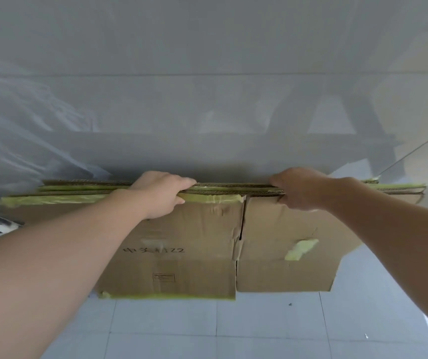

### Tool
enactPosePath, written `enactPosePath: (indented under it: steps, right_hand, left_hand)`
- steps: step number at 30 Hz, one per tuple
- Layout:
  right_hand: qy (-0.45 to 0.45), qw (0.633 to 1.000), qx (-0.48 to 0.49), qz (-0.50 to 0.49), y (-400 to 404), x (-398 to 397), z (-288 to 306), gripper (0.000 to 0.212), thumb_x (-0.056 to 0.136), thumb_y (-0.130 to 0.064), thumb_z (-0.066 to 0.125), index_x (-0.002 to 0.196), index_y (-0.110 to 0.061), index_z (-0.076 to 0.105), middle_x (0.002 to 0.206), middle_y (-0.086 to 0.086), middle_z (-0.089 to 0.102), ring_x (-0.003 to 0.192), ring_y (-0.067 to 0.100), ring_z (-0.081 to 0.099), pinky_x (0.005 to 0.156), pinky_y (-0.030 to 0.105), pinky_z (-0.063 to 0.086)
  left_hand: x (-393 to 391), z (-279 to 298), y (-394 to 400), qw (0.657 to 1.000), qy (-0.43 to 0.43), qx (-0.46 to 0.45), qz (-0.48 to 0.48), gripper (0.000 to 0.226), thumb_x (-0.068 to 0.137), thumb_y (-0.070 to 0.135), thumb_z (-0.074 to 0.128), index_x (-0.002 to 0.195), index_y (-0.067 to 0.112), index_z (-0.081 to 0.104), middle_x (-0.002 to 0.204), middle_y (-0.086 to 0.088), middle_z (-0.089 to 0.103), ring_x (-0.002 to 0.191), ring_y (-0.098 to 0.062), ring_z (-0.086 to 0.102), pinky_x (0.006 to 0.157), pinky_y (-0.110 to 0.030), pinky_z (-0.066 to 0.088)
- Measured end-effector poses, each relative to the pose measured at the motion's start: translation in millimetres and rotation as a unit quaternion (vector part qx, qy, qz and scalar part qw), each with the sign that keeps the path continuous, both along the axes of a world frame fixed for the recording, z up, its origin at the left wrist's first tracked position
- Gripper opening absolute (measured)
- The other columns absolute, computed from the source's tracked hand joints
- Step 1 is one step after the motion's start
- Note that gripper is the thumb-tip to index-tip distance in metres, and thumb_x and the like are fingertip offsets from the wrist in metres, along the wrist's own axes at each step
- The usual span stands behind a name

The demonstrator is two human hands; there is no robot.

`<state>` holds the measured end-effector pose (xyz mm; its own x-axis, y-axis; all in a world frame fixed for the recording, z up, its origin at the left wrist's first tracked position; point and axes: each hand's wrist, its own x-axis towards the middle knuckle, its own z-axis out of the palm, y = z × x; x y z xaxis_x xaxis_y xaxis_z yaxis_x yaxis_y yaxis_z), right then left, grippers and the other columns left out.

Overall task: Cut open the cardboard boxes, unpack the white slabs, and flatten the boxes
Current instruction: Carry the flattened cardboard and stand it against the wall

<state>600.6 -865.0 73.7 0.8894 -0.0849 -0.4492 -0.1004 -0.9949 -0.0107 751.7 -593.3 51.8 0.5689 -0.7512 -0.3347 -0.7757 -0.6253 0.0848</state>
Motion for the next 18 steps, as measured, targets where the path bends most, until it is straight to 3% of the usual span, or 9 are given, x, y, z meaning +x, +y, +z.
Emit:
enactPosePath:
  steps: [3,6,9,12,14,18]
  right_hand:
    - [0.029,0.999,-0.007,0.023,5,-1,-8,0.037,0.093,-0.029,0.056,0.128,-0.019,0.051,0.126,0.002,0.057,0.116,0.025,0.053,0.082,0.029,0.04]
    - [0.074,0.997,0.022,0.018,10,-7,-28,0.032,0.093,-0.021,0.054,0.125,-0.019,0.051,0.12,0.003,0.059,0.109,0.026,0.055,0.077,0.028,0.041]
    - [0.063,0.998,0.028,0.01,8,-10,-42,0.027,0.092,-0.017,0.052,0.12,-0.017,0.05,0.114,0.006,0.061,0.101,0.028,0.057,0.076,0.032,0.046]
    - [0.074,0.996,0.029,0.029,10,-14,-55,0.036,0.095,-0.019,0.051,0.13,-0.017,0.046,0.123,0.005,0.059,0.111,0.027,0.056,0.088,0.037,0.048]
    - [0.079,0.996,0.027,0.035,14,-18,-66,0.038,0.095,-0.017,0.049,0.133,-0.018,0.045,0.122,0.004,0.06,0.11,0.027,0.057,0.088,0.038,0.049]
    - [-0.085,0.996,-0.019,0.02,0,-7,-75,0.031,0.095,-0.016,0.047,0.126,-0.019,0.047,0.111,0.006,0.062,0.098,0.028,0.06,0.078,0.036,0.046]
  left_hand:
    - [-1,-6,3,0.998,0.054,0.027,-0.008,0.05,0.093,0.037,0.055,0.139,0.041,0.037,0.137,0.007,0.052,0.122,-0.023,0.048,0.098,-0.038,0.042]
    - [-7,-22,0,0.992,0.104,0.074,-0.007,0.049,0.093,0.035,0.055,0.139,0.04,0.038,0.137,0.004,0.052,0.122,-0.026,0.048,0.098,-0.041,0.043]
    - [-7,-33,-5,0.994,0.088,0.066,-0.008,0.05,0.093,0.034,0.055,0.14,0.037,0.038,0.138,0.002,0.051,0.123,-0.027,0.047,0.097,-0.039,0.042]
    - [-10,-40,-3,0.991,0.085,0.099,-0.024,0.049,0.094,0.034,0.052,0.141,0.037,0.037,0.137,0.001,0.052,0.122,-0.027,0.048,0.096,-0.038,0.043]
    - [-18,-49,1,0.99,0.075,0.114,-0.031,0.047,0.097,0.031,0.048,0.142,0.034,0.037,0.135,-0.005,0.052,0.12,-0.028,0.049,0.095,-0.038,0.044]
    - [-6,-56,-9,0.999,-0.027,0.026,-0.01,0.043,0.098,0.017,0.043,0.141,0.024,0.04,0.123,-0.007,0.058,0.107,-0.028,0.054,0.083,-0.038,0.048]
